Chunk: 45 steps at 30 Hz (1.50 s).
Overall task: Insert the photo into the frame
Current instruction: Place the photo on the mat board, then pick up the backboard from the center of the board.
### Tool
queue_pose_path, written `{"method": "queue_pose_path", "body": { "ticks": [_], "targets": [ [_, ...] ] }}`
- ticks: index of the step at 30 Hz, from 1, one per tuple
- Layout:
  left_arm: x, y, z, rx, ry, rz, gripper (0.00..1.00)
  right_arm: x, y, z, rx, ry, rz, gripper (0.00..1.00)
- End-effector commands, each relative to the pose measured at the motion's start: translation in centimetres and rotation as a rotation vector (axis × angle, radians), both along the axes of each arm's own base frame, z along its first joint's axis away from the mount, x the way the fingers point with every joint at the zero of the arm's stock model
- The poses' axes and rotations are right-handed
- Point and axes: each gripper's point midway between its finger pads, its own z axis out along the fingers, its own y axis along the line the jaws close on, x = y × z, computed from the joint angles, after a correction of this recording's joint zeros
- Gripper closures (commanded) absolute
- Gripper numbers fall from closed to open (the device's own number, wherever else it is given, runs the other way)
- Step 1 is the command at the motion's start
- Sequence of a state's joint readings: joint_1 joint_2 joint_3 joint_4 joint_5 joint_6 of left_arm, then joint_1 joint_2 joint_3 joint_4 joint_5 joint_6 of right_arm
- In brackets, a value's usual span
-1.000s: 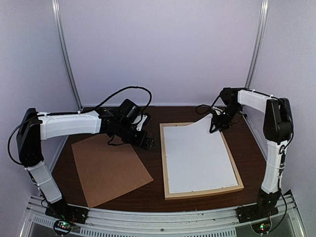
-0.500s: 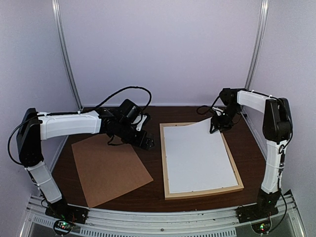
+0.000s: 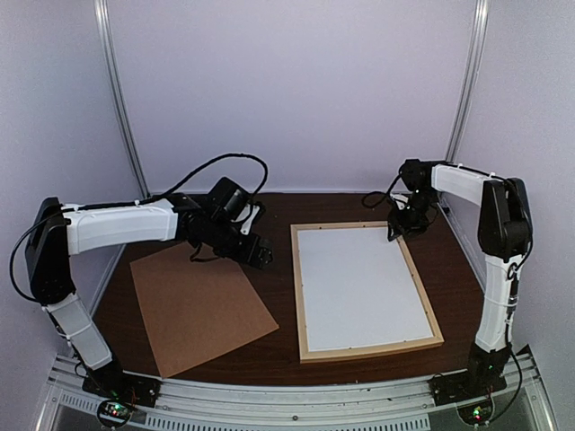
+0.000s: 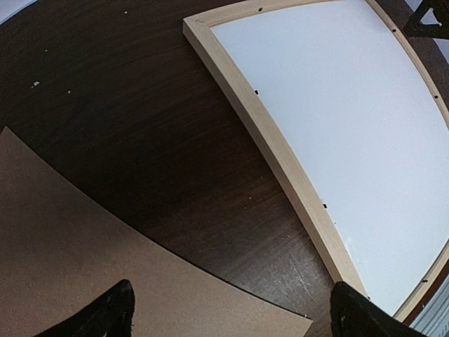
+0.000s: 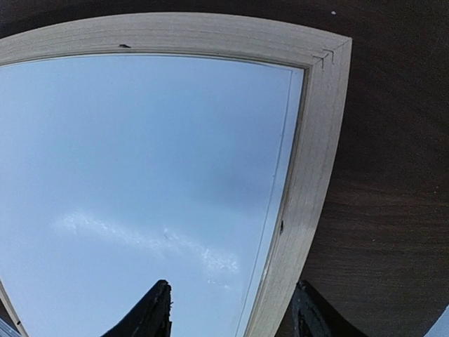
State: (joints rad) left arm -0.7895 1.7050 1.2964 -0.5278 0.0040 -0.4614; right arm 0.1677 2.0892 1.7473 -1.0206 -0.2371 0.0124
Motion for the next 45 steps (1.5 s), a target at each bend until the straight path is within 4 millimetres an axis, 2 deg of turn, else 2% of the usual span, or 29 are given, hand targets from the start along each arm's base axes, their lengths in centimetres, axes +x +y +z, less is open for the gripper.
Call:
{"method": "queue_pose_path", "body": {
  "ticks": [1, 6, 8, 12, 16, 21, 26, 30, 34, 35, 40, 45],
  "targets": [
    [0.9, 2.2, 1.1, 0.023, -0.05, 0.045, 0.02, 0.7, -1.2, 1.7, -0.048, -0.075, -0.049, 0.41],
    [1.5, 5.0, 1.0, 0.068, -0.062, 0.1, 0.02, 0.0, 0.2, 2.9, -0.032, -0.12, -0.029, 0.39],
    [1.6, 6.5, 0.7, 0.085, -0.054, 0.127, 0.02, -0.7, 1.6, 3.5, -0.006, -0.14, -0.007, 0.38],
    [1.8, 10.3, -0.1, 0.09, -0.016, 0.203, 0.02, -2.1, 6.0, 5.2, 0.077, -0.186, 0.058, 0.34],
    [1.6, 14.7, -0.9, 0.098, 0.024, 0.296, 0.02, -3.8, 12.0, 6.9, 0.163, -0.224, 0.153, 0.33],
    [0.8, 18.7, -1.8, 0.094, 0.062, 0.412, 0.02, -6.9, 21.6, 7.9, 0.311, -0.22, 0.295, 0.32],
    [-1.4, 23.0, -3.7, 0.071, 0.148, 0.561, 0.02, -9.8, 30.1, 7.6, 0.414, -0.196, 0.414, 0.31],
    [-3.4, 26.2, -4.8, 0.056, 0.207, 0.679, 0.02, -11.0, 34.9, 6.4, 0.46, -0.174, 0.456, 0.3],
    [-4.8, 28.2, -5.5, 0.048, 0.241, 0.765, 0.02, -11.3, 37.7, 3.7, 0.486, -0.128, 0.443, 0.29],
    [-5.2, 28.1, -5.8, 0.024, 0.266, 0.771, 0.02, -11.3, 38.2, 3.1, 0.491, -0.116, 0.436, 0.28],
    [-6.5, 29.5, -7.2, 0.004, 0.33, 0.84, 0.02, -11.5, 39.7, 0.1, 0.509, -0.058, 0.399, 0.27],
    [-7.2, 29.6, -8.4, -0.06, 0.371, 0.88, 0.02, -12.1, 40.8, -1.4, 0.54, -0.008, 0.384, 0.27]
  ]
}}
